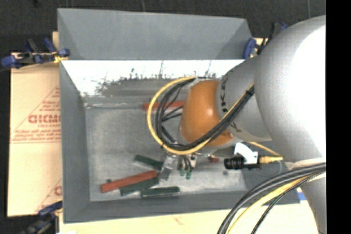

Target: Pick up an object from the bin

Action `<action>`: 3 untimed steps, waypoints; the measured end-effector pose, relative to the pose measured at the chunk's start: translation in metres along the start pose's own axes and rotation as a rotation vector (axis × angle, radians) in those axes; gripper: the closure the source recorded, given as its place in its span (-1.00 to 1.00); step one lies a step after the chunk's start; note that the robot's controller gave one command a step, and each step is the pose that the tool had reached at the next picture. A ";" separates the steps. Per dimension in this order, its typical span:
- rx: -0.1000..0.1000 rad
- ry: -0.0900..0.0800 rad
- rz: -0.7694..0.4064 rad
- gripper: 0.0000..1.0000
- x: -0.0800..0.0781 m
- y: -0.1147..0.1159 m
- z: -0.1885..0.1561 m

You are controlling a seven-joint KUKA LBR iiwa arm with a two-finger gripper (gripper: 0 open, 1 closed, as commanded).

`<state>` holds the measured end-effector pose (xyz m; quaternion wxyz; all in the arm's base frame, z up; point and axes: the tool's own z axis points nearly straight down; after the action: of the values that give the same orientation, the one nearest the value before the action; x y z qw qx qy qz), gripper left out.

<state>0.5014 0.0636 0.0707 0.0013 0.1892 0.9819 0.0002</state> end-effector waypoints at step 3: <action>0.001 -0.001 -0.108 1.00 -0.022 0.091 -0.109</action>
Offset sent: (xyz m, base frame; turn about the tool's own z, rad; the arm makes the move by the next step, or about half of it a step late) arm 0.0526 0.0774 0.1086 -0.1017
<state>0.5551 0.1399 0.1797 0.0015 0.1361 0.9907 -0.0002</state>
